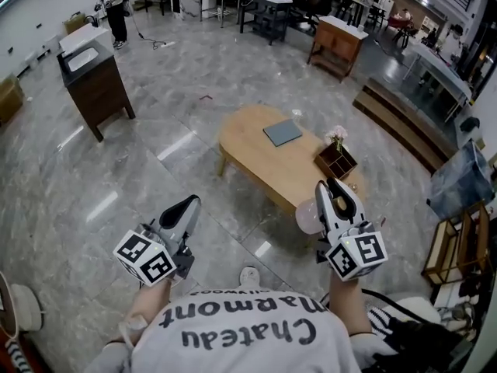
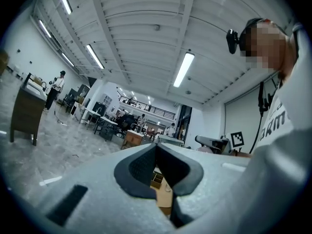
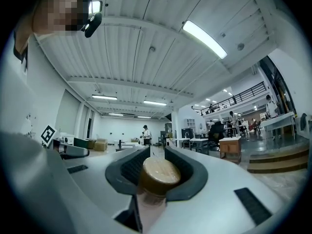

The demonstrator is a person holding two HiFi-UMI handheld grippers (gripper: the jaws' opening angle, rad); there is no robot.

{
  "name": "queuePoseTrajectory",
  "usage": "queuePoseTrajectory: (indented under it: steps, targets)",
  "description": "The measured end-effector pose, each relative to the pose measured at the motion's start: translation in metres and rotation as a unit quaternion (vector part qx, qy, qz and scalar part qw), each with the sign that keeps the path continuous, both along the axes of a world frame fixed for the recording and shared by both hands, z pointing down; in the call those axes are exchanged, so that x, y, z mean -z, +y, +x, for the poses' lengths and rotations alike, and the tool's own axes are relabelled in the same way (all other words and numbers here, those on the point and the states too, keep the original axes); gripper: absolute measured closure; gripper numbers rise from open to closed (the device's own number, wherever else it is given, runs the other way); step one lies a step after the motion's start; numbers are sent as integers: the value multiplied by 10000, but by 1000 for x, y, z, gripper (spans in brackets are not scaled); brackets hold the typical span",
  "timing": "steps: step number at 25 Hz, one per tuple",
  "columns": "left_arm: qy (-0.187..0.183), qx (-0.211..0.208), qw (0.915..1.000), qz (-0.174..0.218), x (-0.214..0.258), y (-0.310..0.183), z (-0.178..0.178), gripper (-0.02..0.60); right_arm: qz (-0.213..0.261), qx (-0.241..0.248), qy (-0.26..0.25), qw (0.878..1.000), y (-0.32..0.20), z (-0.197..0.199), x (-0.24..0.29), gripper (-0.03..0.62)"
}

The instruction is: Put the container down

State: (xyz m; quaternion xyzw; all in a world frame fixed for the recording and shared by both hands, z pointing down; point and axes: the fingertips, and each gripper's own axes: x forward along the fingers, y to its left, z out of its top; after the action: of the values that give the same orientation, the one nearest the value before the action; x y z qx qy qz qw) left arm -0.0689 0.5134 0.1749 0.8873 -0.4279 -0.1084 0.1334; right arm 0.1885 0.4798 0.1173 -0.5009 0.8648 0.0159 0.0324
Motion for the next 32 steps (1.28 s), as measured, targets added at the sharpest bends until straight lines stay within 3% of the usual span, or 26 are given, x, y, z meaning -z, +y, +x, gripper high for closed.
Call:
queuePoseTrajectory:
  steps: [15, 23, 32]
  targets:
    - [102, 332, 9992, 181, 5, -110, 42, 566, 155, 384, 175, 9990, -130, 30, 0, 503]
    - [-57, 503, 9986, 180, 5, -153, 42, 566, 303, 504, 417, 9974, -172, 28, 6, 503]
    - [55, 559, 9983, 136, -4, -185, 38, 568, 53, 535, 258, 9982, -213, 26, -16, 503]
